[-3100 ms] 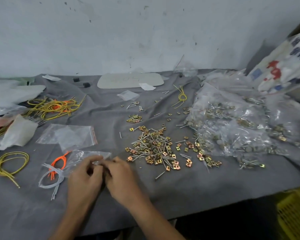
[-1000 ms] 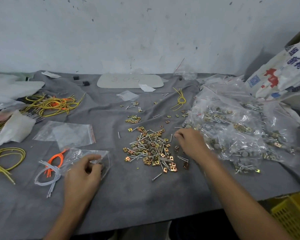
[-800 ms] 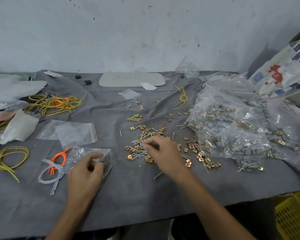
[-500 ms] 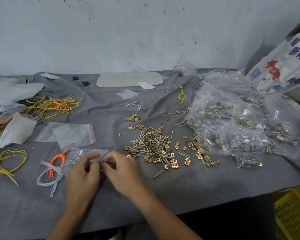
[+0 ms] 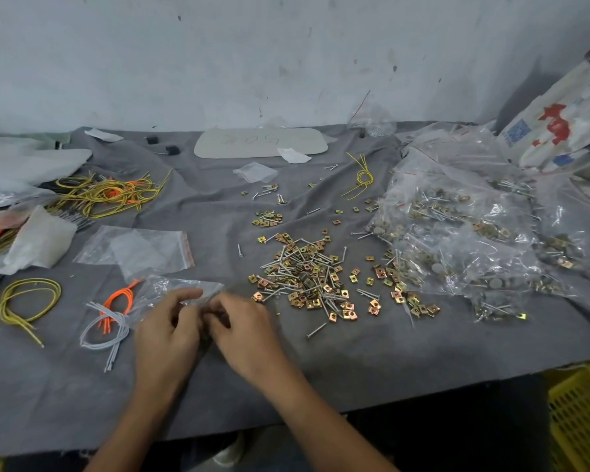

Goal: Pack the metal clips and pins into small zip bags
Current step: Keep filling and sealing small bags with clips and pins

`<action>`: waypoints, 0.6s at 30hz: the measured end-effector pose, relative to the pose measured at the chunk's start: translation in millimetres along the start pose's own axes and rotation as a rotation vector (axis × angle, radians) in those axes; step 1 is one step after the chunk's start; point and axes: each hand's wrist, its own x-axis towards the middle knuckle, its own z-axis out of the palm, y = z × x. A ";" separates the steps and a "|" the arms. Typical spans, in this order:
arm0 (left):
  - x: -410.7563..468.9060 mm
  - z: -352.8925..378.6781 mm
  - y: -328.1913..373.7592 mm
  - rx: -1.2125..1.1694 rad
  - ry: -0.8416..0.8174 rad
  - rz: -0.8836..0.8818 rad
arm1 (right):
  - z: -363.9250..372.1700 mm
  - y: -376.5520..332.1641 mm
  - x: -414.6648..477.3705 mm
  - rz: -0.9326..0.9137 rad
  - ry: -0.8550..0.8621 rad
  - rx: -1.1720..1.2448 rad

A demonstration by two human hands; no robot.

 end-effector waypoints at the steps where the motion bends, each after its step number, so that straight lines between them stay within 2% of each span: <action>1: 0.1 -0.8 -1.1 -0.015 0.000 -0.015 | -0.1 -0.5 -0.2 -0.014 0.000 -0.012; 7: -5.4 -4.4 10.8 0.002 -0.005 -0.050 | -1.9 -5.0 -0.9 -0.046 -0.016 -0.077; 10: -15.8 -10.6 22.6 0.125 -0.019 -0.053 | -3.5 -7.9 -2.2 -0.046 0.004 -0.071; 15: -46.4 -17.3 21.4 0.461 -0.102 0.128 | -10.6 -10.6 -2.7 -0.031 0.111 0.053; 18: -42.3 -11.3 16.0 0.585 -0.086 0.136 | -14.1 -11.6 -4.2 -0.013 0.138 0.122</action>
